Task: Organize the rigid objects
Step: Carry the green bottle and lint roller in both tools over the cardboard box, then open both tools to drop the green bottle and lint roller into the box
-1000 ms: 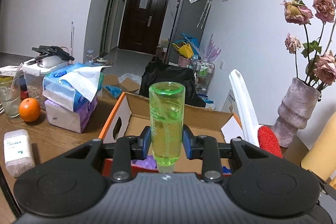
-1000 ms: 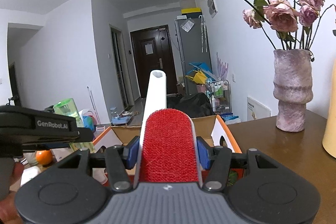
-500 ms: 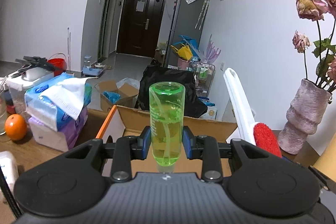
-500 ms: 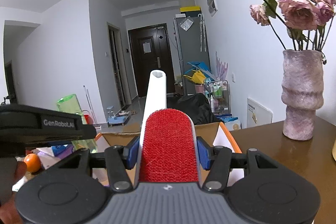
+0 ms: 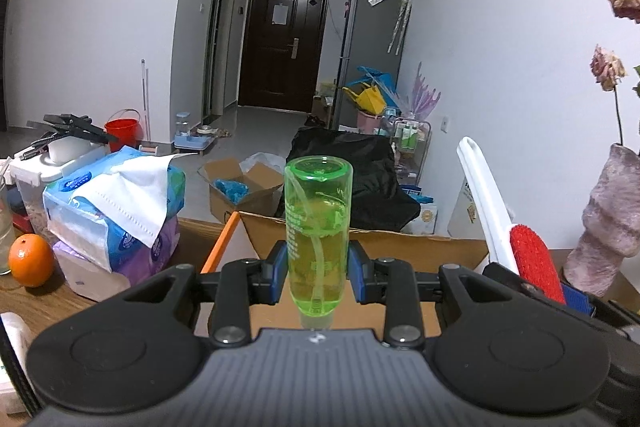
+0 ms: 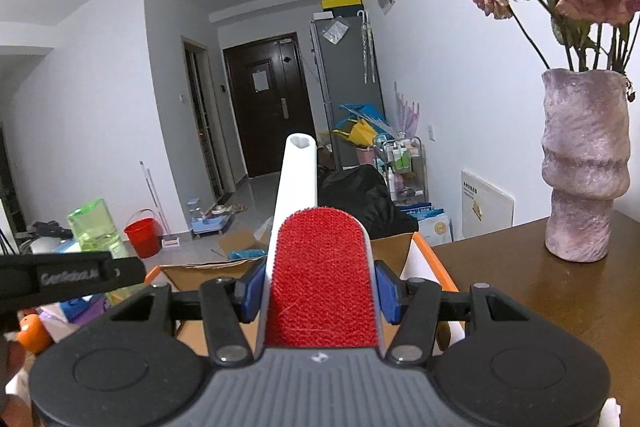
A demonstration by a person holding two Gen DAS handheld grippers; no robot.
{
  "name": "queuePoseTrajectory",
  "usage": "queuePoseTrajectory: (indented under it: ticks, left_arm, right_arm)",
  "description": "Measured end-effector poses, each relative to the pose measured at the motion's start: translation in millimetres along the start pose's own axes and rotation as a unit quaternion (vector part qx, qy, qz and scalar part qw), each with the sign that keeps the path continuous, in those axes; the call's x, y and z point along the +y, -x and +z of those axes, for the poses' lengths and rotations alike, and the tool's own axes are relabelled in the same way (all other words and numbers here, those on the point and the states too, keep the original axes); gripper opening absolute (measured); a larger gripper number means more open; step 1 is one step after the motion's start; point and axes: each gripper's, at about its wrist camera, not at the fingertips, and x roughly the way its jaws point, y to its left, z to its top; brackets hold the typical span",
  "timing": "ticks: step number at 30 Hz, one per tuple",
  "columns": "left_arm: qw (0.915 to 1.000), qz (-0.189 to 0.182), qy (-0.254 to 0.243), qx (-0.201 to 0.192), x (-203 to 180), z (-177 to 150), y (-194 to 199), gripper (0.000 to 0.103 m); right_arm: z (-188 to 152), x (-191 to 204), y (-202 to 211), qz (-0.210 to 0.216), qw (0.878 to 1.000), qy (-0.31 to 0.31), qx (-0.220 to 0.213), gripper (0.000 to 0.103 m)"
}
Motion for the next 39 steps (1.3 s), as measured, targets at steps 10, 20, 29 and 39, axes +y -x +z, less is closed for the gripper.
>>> queuePoseTrajectory:
  ticks: [10,20,29,39]
  left_arm:
    - [0.9995,0.01,-0.02,0.024,-5,-10,-23,0.032]
    - [0.9993,0.036,-0.014,-0.004,3,-8,-6,0.103]
    - [0.9992,0.041,-0.002,0.0,14,-5,-1,0.103]
    - [0.9988,0.048,-0.004,-0.007,18,-6,19,0.103]
  right_arm:
    - [-2,9,-28,-0.013,0.999,0.021,0.033,0.055]
    - [0,3,-30,-0.029,0.998,0.029,0.057,0.098]
    - [-1,7,-30,-0.026,0.997,0.035,0.066,0.103]
    - [-4,15,-12,-0.02,0.996,0.056,0.059,0.103]
